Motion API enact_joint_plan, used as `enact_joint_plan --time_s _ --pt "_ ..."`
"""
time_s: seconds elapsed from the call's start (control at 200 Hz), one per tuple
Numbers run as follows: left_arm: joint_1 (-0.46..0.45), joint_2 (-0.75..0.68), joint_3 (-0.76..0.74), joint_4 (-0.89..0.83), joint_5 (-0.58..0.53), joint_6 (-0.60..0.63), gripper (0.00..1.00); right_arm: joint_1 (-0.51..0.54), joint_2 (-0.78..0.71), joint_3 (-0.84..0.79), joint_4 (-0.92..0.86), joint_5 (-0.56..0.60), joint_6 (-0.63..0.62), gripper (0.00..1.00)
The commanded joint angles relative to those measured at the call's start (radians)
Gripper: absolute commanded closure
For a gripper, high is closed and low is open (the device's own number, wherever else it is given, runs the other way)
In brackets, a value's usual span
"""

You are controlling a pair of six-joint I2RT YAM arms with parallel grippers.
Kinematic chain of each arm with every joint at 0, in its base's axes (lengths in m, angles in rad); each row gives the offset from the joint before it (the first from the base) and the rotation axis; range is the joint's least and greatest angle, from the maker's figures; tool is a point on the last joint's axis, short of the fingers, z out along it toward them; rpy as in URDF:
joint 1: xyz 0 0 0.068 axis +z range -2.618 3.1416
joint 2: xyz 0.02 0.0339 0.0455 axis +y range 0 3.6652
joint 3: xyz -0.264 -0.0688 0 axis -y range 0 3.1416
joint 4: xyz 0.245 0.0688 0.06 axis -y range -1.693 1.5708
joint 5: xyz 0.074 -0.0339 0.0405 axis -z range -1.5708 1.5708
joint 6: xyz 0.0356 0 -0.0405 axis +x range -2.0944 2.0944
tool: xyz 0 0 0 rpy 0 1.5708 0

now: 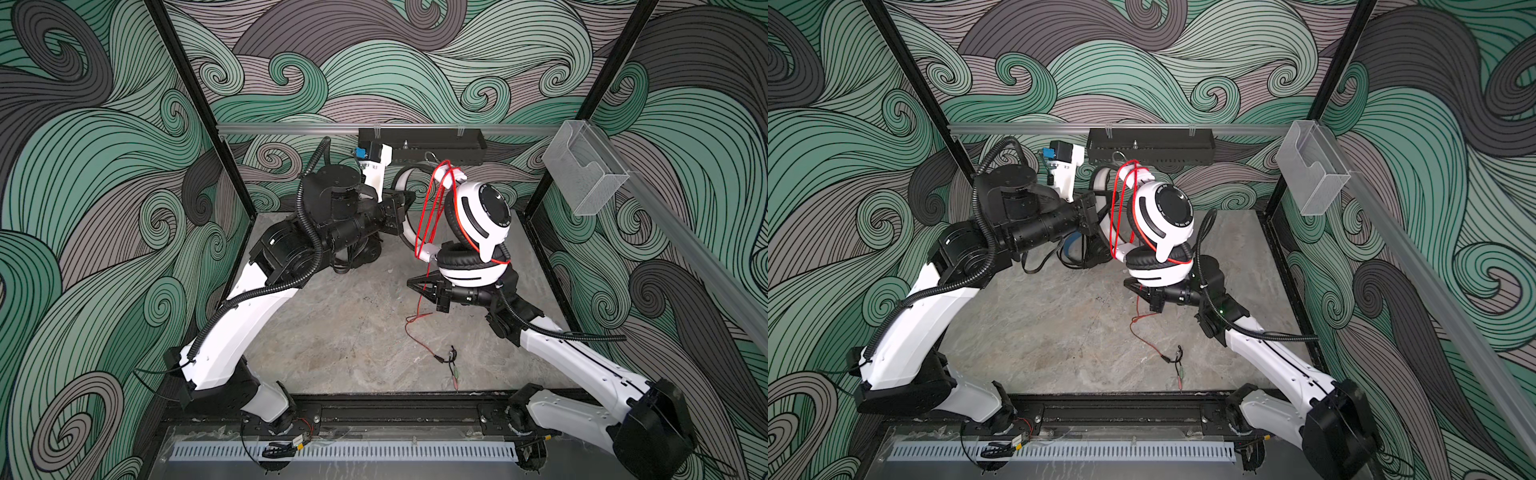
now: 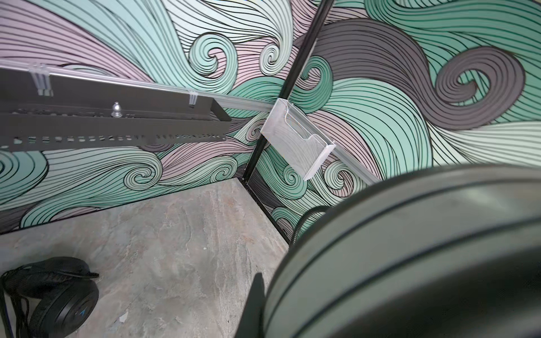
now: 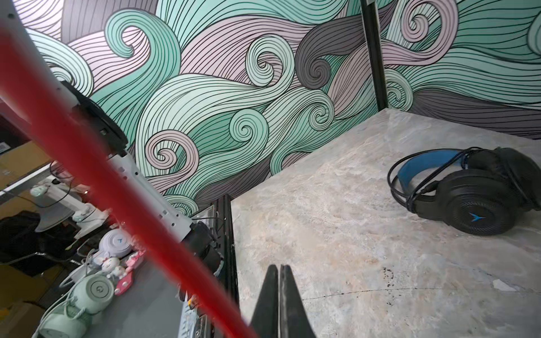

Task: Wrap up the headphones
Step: 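Lift the white headset with the left gripper while the right gripper pulls cable down, then lower the white headset toward the right gripper holding the cable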

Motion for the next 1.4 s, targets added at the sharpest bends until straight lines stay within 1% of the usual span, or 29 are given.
enact_joint_plan --time_s 0.0,0.06,0.14,0.3,0.34,0.38,0.42,0.465,0.62,0.73,0.836,0.931,1.021,1.111,1.161,1.236,1.311,1.391 --pt "0.064 -0.028 0.025 0.151 -0.078 -0.154 1.00 0.035 -0.022 0.011 -0.097 0.023 -0.075 1.00" --pt "0.093 -0.019 0.030 0.167 -0.102 -0.196 1.00 0.061 -0.027 0.013 -0.171 0.054 -0.131 1.00" --pt "0.127 0.005 0.055 0.152 -0.145 -0.248 1.00 0.103 -0.040 0.031 -0.277 0.134 -0.198 1.00" --pt "0.171 0.056 0.059 0.131 -0.224 -0.335 1.00 0.154 -0.041 0.085 -0.398 0.229 -0.281 1.00" --pt "0.185 0.066 0.041 0.119 -0.245 -0.389 1.00 0.169 -0.037 0.102 -0.432 0.272 -0.299 1.00" --pt "0.211 0.068 -0.005 0.147 -0.230 -0.450 1.00 0.180 -0.029 0.117 -0.457 0.292 -0.312 1.00" --pt "0.228 0.073 -0.042 0.180 -0.227 -0.481 1.00 0.185 -0.023 0.126 -0.468 0.306 -0.316 1.00" --pt "0.242 0.093 -0.044 0.165 -0.229 -0.515 1.00 0.192 -0.018 0.135 -0.483 0.311 -0.325 1.00" --pt "0.252 0.147 -0.024 0.115 -0.270 -0.507 1.00 0.237 -0.025 0.168 -0.527 0.350 -0.363 1.00" --pt "0.250 0.173 -0.019 0.062 -0.321 -0.436 1.00 0.273 -0.008 0.227 -0.599 0.378 -0.399 1.00" --pt "0.238 0.199 -0.015 -0.042 -0.424 -0.301 1.00 0.302 0.015 0.311 -0.701 0.418 -0.435 1.00" --pt "0.221 0.177 -0.123 -0.042 -0.509 -0.172 1.00 0.306 0.037 0.385 -0.770 0.438 -0.448 1.00" --pt "0.197 0.145 -0.239 -0.027 -0.566 -0.085 1.00 0.304 0.082 0.474 -0.855 0.430 -0.454 1.00" --pt "0.147 0.113 -0.326 -0.010 -0.633 0.026 1.00 0.305 0.124 0.559 -0.919 0.427 -0.456 1.00" --pt "0.110 0.105 -0.359 -0.016 -0.695 0.093 1.00 0.304 0.138 0.594 -0.945 0.425 -0.462 1.00" --pt "0.075 0.085 -0.402 -0.028 -0.746 0.152 1.00 0.304 0.153 0.636 -0.981 0.428 -0.470 1.00" --pt "0.034 0.058 -0.450 -0.021 -0.787 0.224 1.00 0.304 0.163 0.679 -1.018 0.460 -0.487 1.00" --pt "0.000 0.041 -0.480 -0.049 -0.833 0.288 1.00 0.304 0.162 0.718 -1.067 0.534 -0.529 1.00"
